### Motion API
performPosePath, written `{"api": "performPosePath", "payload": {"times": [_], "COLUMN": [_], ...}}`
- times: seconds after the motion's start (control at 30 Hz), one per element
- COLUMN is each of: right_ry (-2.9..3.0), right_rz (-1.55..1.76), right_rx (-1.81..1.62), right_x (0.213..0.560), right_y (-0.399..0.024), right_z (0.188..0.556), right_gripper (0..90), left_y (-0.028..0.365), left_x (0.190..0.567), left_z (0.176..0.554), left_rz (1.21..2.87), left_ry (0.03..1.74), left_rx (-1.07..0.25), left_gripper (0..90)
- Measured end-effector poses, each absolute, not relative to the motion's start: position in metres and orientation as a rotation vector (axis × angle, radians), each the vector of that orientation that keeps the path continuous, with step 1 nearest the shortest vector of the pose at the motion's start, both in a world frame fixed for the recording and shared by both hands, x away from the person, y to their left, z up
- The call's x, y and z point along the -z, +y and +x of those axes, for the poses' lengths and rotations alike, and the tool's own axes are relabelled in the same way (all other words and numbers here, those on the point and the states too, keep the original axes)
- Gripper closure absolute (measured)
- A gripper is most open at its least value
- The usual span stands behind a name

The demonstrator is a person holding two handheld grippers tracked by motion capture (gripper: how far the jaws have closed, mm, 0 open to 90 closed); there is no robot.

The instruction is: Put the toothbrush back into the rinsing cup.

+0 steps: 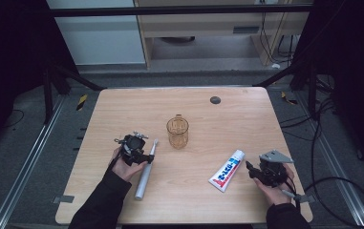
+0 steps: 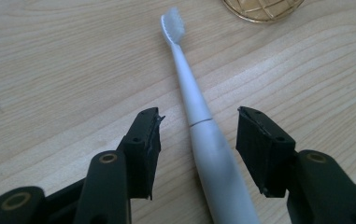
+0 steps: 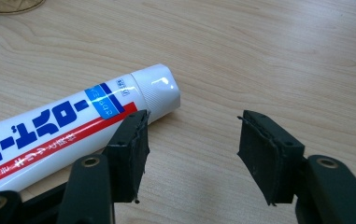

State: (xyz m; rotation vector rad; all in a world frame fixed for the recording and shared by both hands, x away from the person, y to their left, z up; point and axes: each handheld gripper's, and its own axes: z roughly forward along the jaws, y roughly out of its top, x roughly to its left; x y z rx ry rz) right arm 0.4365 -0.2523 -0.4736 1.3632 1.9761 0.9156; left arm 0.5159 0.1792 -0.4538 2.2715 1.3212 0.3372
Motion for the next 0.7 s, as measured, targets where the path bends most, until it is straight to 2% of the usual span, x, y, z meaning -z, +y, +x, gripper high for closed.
{"api": "performPosePath", "payload": {"times": [0.7], "right_ry": [1.99], "right_rz": [1.352], "right_rx": [-0.905], "right_x": [0.475], "right_y": [-0.251], "right_z": [0.437], "right_gripper": [42.9], "left_y": [0.171], "left_x": [0.469], "left_z": [0.516], "left_rz": [2.337], "left_ry": [1.348], "left_rx": [-0.295], "left_gripper": [55.5]}}
